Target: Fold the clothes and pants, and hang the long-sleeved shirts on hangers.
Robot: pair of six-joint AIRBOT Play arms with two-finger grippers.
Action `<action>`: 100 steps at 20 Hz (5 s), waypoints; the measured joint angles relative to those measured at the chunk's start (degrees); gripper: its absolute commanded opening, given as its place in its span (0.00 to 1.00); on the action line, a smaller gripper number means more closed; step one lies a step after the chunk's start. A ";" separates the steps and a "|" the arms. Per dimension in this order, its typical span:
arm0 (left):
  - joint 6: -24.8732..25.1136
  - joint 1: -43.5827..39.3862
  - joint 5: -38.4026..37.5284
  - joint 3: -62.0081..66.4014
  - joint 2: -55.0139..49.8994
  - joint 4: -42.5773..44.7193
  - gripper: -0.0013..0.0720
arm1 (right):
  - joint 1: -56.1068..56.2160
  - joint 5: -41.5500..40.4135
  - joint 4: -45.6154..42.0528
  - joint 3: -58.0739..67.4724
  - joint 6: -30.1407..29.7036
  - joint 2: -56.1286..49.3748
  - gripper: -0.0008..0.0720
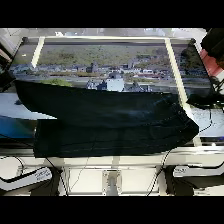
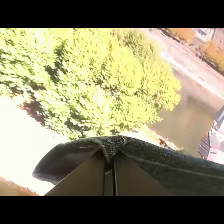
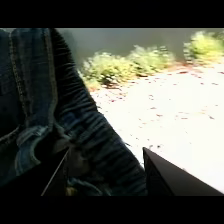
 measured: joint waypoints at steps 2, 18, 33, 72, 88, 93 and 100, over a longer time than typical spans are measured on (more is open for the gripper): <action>0.20 0.24 -0.17 0.00 -0.28 -0.22 0.06 | 2.99 -3.06 1.36 0.09 0.02 -2.40 0.60; 1.64 0.42 -3.26 0.00 -2.25 -2.27 0.05 | 12.94 -11.54 -2.91 6.69 6.95 -11.41 0.04; 4.22 2.58 8.79 0.81 -17.35 -35.89 0.05 | 6.54 -14.78 -4.20 26.36 20.79 -14.88 0.04; 17.03 11.02 -2.62 -35.67 4.63 2.27 0.49 | -2.78 13.75 -11.21 -5.86 5.51 19.58 0.04; 25.83 8.37 3.45 -31.87 -1.79 -12.61 0.05 | -2.78 15.65 -5.97 -6.78 5.51 20.65 0.04; 26.05 5.64 14.14 -24.50 4.44 -13.88 0.06 | -2.78 13.60 -5.81 -6.78 5.51 20.65 0.04; 25.90 4.55 15.87 -21.42 6.67 -14.08 0.44 | -2.78 11.15 -6.64 -7.34 5.18 20.55 0.49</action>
